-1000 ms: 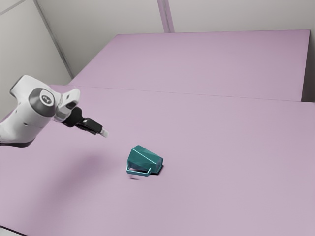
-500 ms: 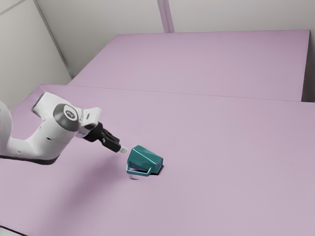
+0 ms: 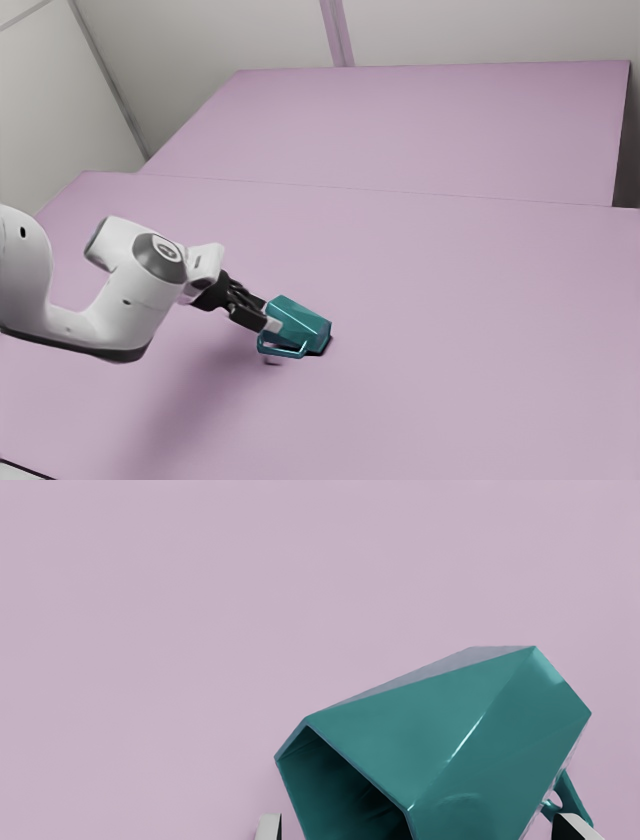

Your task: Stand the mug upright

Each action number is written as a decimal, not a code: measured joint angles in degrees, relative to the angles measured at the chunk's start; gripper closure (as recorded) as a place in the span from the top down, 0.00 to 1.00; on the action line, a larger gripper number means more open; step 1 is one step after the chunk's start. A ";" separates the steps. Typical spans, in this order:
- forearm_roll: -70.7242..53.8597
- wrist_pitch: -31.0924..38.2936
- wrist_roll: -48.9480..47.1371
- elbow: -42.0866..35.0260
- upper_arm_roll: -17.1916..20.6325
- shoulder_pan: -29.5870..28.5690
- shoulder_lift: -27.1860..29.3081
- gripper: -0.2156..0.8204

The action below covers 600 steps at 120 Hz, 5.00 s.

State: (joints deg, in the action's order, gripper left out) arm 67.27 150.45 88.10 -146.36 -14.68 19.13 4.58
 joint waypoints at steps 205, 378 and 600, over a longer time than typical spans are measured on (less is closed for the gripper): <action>23.28 2.03 20.46 0.88 9.49 0.21 1.93 0.05; -64.10 -3.90 -54.24 10.10 5.01 -11.32 -0.52 0.03; -65.94 -45.52 -76.21 57.60 8.84 -11.44 -6.73 0.78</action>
State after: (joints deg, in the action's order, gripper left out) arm 1.32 104.94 11.89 -88.76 -5.84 7.69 -2.15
